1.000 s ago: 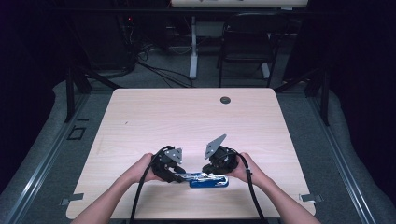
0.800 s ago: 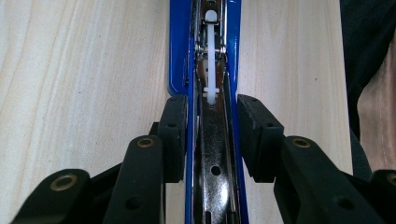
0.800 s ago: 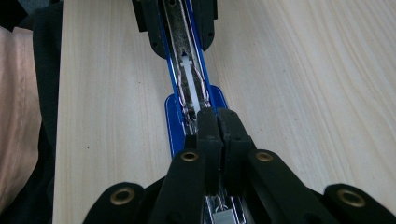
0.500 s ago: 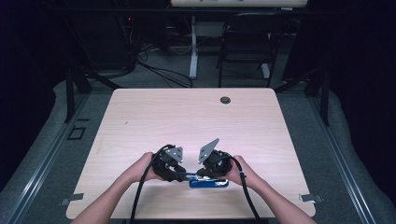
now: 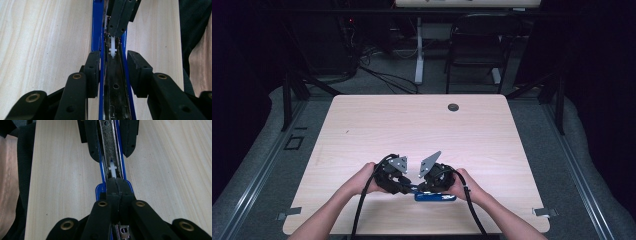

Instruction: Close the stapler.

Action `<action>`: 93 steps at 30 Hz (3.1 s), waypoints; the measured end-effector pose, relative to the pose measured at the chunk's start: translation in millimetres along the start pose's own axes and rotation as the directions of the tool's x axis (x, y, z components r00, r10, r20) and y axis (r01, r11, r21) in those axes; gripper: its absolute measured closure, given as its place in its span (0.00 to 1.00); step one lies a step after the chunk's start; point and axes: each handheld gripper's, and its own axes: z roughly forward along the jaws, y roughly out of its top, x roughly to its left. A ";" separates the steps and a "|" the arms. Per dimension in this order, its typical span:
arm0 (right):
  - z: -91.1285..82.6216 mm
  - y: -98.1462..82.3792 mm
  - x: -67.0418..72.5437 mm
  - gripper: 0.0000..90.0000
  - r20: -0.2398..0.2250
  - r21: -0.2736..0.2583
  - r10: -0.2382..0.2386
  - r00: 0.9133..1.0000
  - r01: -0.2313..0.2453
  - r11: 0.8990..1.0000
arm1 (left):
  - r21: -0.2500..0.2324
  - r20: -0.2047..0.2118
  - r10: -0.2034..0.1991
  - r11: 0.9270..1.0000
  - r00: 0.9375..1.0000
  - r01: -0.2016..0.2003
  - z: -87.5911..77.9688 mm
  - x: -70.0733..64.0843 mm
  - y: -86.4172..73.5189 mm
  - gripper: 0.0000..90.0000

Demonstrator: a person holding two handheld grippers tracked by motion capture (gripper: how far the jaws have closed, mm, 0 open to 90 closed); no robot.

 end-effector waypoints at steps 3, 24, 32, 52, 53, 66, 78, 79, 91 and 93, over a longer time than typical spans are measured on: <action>0.8 0.9 1.0 1.00 0.002 -0.005 -0.003 1.000 0.003 1.000 | -0.003 -0.001 -0.001 1.000 1.000 0.001 -1.3 -0.1 -0.5 0.70; 0.0 5.4 3.5 1.00 -0.031 0.041 -0.022 0.999 0.023 0.999 | -0.010 -0.001 -0.015 1.000 1.000 0.015 -16.5 -1.1 -1.9 0.68; 0.4 5.7 3.8 1.00 -0.032 0.039 -0.018 0.999 0.019 0.999 | -0.008 0.004 -0.023 1.000 1.000 0.023 -20.9 -0.6 -4.8 0.66; -0.6 4.7 2.5 1.00 -0.038 0.042 -0.008 0.999 0.010 0.999 | -0.004 0.006 -0.017 1.000 1.000 0.017 -25.6 -1.6 -8.8 0.71; -0.8 4.8 2.4 1.00 -0.039 0.042 -0.009 0.999 0.010 0.999 | -0.003 0.004 -0.014 1.000 1.000 0.014 -25.7 -1.8 -8.5 0.71; -10.8 10.1 4.5 1.00 -0.001 -0.008 -0.037 0.999 0.037 0.999 | -0.044 -0.014 0.009 0.999 1.000 -0.009 -27.9 -4.7 -4.2 0.72; -7.0 12.3 6.4 1.00 0.000 -0.010 -0.044 0.999 0.044 0.999 | -0.053 -0.011 0.014 0.999 1.000 -0.015 -27.7 -4.8 -4.0 0.67; -7.0 12.3 6.1 1.00 0.001 -0.008 -0.044 0.999 0.044 0.999 | -0.048 -0.013 0.015 0.999 1.000 -0.016 -27.8 -4.9 -4.0 0.66; -10.5 10.7 3.9 1.00 0.006 -0.023 -0.027 1.000 0.027 0.999 | -0.055 -0.024 0.024 0.998 0.999 -0.025 -24.5 -7.2 -2.9 0.72; -11.7 10.7 3.6 1.00 0.002 -0.018 -0.027 1.000 0.027 0.999 | -0.058 -0.026 0.029 0.998 0.999 -0.031 -24.5 -7.2 -2.5 0.72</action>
